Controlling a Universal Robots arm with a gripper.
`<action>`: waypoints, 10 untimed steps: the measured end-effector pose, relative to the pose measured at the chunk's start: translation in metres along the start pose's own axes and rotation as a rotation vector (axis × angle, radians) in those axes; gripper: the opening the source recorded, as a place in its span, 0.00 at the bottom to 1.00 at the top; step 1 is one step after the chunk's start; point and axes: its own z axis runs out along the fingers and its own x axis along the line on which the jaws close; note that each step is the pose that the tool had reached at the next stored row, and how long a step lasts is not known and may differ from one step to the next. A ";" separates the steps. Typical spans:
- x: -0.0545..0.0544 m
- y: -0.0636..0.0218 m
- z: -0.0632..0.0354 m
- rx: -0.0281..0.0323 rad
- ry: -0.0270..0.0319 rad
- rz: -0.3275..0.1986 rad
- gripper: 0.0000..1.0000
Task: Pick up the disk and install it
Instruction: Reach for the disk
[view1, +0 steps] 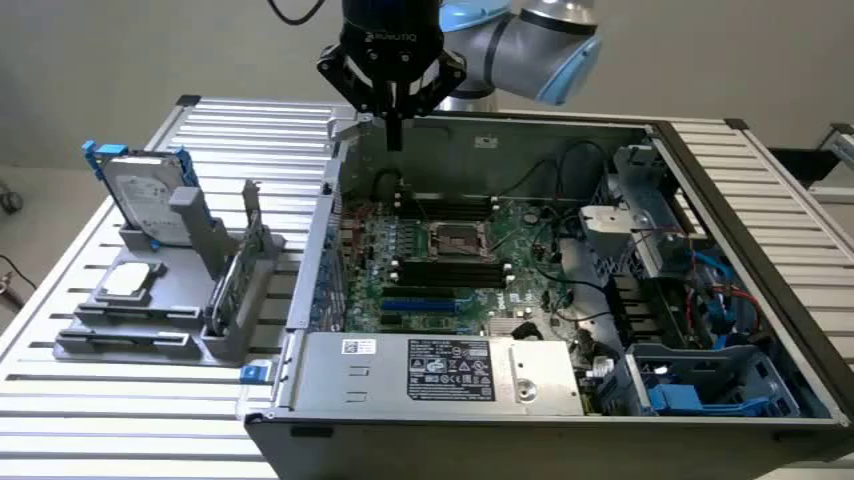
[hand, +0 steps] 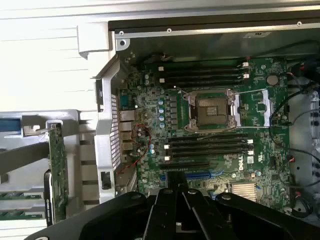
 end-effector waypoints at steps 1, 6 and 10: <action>0.000 0.0000 0.0000 0.0000 0.0000 0.000 0.11; 0.000 0.0000 0.0000 0.0000 0.0000 0.000 0.11; 0.004 0.0001 -0.0002 0.0003 0.0002 0.000 0.11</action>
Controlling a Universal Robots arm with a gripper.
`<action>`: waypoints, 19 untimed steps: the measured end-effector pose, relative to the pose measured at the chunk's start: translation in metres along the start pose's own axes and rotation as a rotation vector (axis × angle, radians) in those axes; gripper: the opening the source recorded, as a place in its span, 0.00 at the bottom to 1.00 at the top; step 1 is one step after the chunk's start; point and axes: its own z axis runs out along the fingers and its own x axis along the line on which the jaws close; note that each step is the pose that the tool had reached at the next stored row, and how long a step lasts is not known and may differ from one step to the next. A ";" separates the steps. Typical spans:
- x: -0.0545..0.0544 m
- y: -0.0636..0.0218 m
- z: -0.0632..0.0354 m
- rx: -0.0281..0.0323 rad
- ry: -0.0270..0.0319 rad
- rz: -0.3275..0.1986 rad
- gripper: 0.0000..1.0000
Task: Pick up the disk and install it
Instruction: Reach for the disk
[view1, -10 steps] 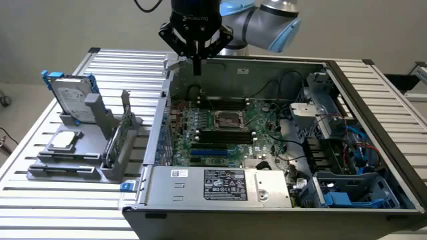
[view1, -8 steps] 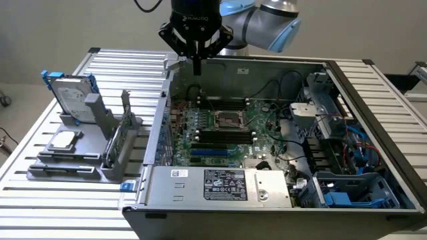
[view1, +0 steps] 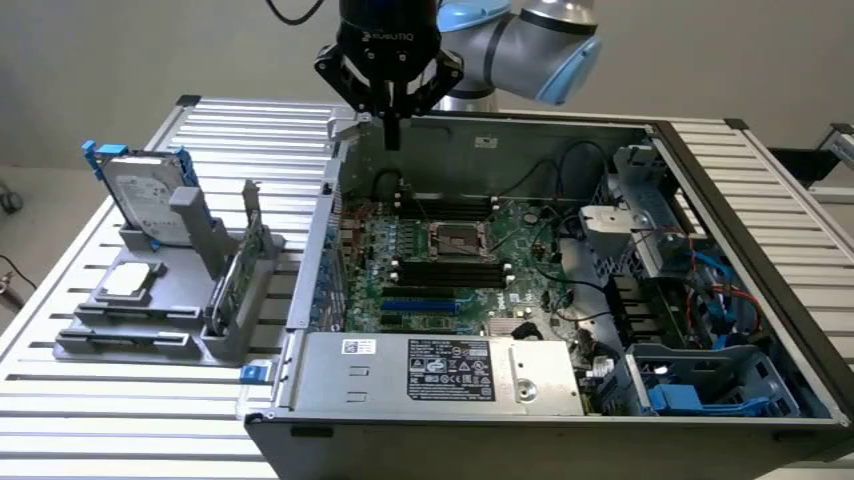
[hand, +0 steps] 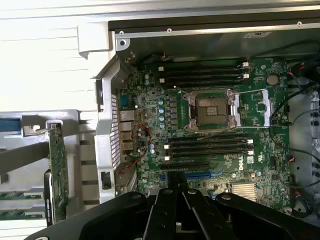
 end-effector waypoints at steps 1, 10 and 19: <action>0.004 0.0003 0.0000 -0.0001 -0.0001 0.000 0.11; 0.045 -0.0016 -0.0004 0.0012 -0.0003 0.000 0.11; 0.086 -0.0043 -0.0010 0.0068 -0.0007 0.000 0.11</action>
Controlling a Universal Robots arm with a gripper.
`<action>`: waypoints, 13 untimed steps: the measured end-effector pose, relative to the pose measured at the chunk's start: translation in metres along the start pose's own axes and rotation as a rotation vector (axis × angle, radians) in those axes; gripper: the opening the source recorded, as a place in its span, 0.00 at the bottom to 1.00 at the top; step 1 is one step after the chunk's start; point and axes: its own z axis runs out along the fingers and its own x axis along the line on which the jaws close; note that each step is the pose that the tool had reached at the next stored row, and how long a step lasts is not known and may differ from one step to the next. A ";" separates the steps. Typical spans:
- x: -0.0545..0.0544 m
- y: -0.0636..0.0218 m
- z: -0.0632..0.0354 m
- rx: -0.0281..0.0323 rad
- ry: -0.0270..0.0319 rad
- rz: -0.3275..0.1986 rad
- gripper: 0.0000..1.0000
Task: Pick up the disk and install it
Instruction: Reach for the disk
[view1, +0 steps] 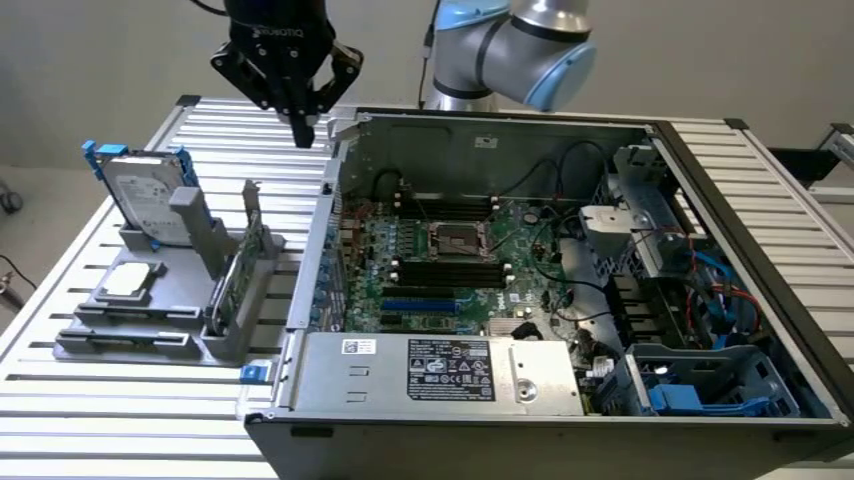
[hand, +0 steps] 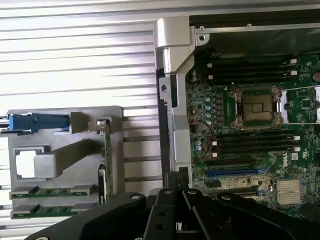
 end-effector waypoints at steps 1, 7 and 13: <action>0.005 -0.0002 -0.0001 0.0007 0.0000 0.000 0.11; 0.032 0.0037 -0.0001 0.0084 -0.0006 0.000 0.11; 0.060 0.0150 0.0013 0.0159 -0.0011 0.000 0.11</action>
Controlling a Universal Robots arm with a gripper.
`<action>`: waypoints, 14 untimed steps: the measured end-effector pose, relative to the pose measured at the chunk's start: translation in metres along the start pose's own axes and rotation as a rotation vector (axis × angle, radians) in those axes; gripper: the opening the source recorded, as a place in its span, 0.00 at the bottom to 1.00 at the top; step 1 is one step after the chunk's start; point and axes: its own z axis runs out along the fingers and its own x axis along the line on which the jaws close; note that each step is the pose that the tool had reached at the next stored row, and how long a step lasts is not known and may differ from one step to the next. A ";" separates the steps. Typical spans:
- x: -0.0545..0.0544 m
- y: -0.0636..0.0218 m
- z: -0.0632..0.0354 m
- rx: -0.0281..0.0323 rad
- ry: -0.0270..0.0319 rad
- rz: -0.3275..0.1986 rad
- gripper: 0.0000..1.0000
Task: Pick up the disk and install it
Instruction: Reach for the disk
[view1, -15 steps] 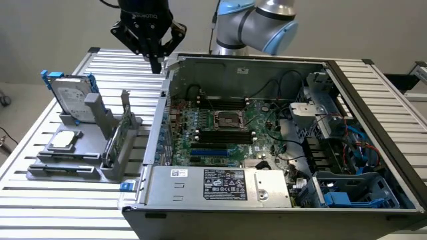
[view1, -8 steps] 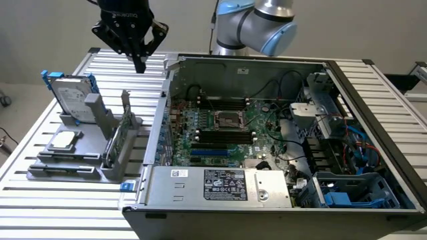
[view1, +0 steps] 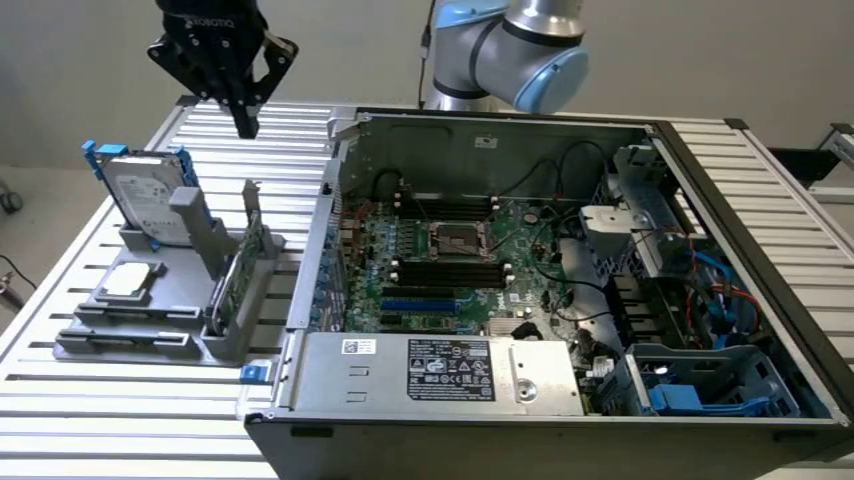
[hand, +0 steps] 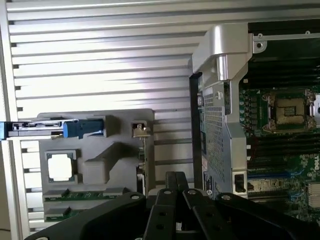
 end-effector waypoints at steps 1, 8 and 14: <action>0.005 0.0019 0.0002 0.0011 -0.0001 0.000 0.11; 0.037 0.0151 0.0020 0.0076 -0.0005 0.000 0.11; 0.066 0.0259 0.0043 0.0121 -0.0008 0.000 0.11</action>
